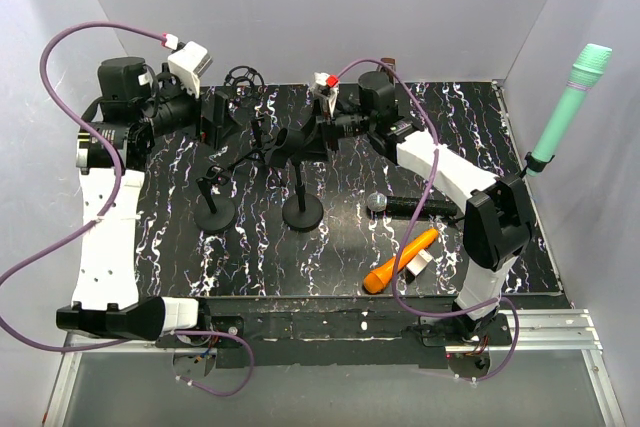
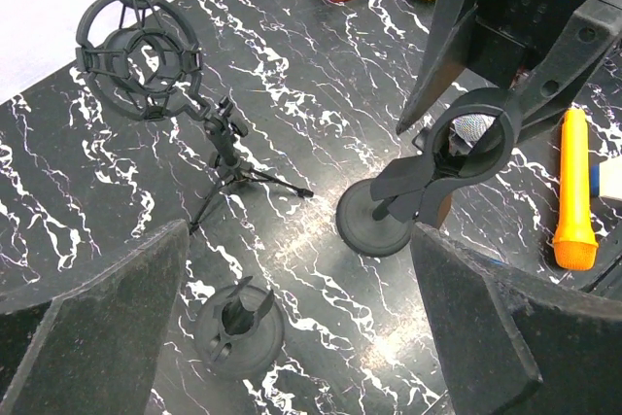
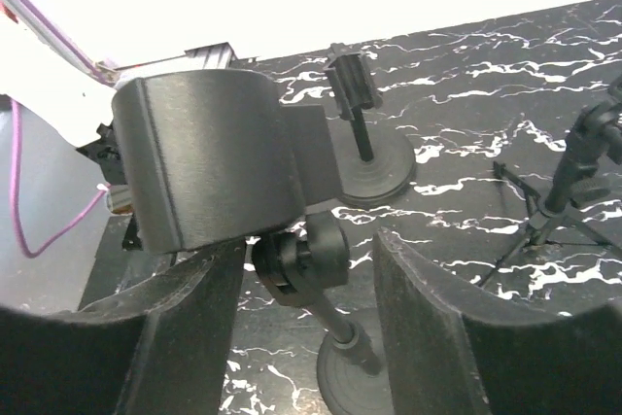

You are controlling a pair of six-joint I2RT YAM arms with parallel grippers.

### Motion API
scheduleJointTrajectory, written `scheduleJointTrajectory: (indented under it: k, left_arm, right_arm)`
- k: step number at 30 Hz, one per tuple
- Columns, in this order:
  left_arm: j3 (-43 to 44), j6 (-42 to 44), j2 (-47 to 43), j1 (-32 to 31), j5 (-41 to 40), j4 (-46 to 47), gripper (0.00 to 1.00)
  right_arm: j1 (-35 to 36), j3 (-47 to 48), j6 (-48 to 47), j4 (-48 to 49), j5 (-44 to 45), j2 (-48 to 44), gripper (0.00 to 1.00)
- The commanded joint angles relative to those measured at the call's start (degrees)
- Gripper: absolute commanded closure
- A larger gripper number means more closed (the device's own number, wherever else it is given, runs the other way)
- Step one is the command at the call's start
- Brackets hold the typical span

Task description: Remove the microphone from the stand

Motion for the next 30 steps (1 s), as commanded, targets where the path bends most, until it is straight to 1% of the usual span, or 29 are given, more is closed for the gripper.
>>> scheduleJointTrajectory:
  k: [1, 2, 4, 9, 12, 13, 14, 16, 17, 18, 23, 25, 26, 27, 29, 30]
  left_arm:
    - [2.31, 2.07, 0.21, -0.75, 0.33, -0.94, 0.02]
    - [2.31, 2.16, 0.38, -0.75, 0.69, -0.94, 0.02]
    - [2.05, 2.42, 0.65, -0.75, 1.65, -0.67, 0.02]
    - [-0.23, 2.68, 0.56, -0.75, 3.85, 2.4, 0.02]
    - [-2.08, 2.16, 0.12, -0.75, 4.64, 4.42, 0.02]
    - [-2.6, 2.07, -0.05, -0.58, 5.17, 4.95, 0.02]
    - [-3.22, 2.07, -0.4, -0.31, 5.87, 5.3, 0.02]
    - [-4.71, 2.07, -0.93, 0.47, 7.1, 5.83, 0.02]
    - [-5.24, 2.07, -1.2, 0.74, 7.54, 6.27, 0.02]
    - [-5.86, 1.98, -1.46, 1.0, 7.81, 6.53, 0.02]
    - [-6.65, 1.19, -1.73, 1.53, 8.42, 7.94, 0.02]
    - [-6.65, 0.66, -1.99, 1.53, 8.51, 8.12, 0.02]
    - [-6.74, 0.49, -2.16, 1.45, 8.51, 8.12, 0.02]
    - [-7.0, 0.49, -2.43, 1.53, 8.6, 8.2, 0.02]
    - [-8.05, 1.1, -3.13, 1.36, 9.12, 8.64, 0.02]
    - [-8.84, 1.8, -3.39, 1.36, 9.74, 8.91, 0.02]
  right_arm:
    - [1.31, 0.47, 1.9, 4.17, -2.26, 0.82, 0.43]
    - [1.58, 0.12, 1.9, 3.91, -2.08, 0.73, 0.48]
    - [2.1, -0.23, 1.11, 2.94, -1.73, 0.56, 0.51]
    - [3.33, -0.85, -3.63, -2.15, 0.2, -0.06, 0.53]
    - [3.34, -1.46, -3.99, -3.65, 1.34, -0.59, 0.57]
    - [3.42, -1.64, -3.9, -4.26, 1.78, -0.85, 0.55]
    - [3.42, -1.82, -5.64, -4.88, 2.39, -1.11, 0.5]
    - [3.42, -2.08, -6.1, -5.94, 3.45, -1.38, 0.38]
    - [3.42, -1.91, -6.18, -6.2, 3.8, -1.47, 0.36]
    - [3.42, -1.91, -6.36, -6.38, 3.89, -1.38, 0.36]
    - [3.86, -0.59, -6.98, -7.35, 3.9, -0.5, 0.49]
    - [3.86, -0.06, -6.63, -7.26, 3.63, -0.32, 0.6]
    - [3.86, 0.11, -6.28, -7.26, 3.46, -0.41, 0.67]
    - [3.78, 0.55, -6.19, -7.61, 3.45, -0.59, 0.76]
    - [3.43, 1.17, -5.05, -8.4, 4.5, -1.38, 0.98]
    - [3.08, 1.52, -4.52, -8.49, 5.73, -1.73, 0.99]
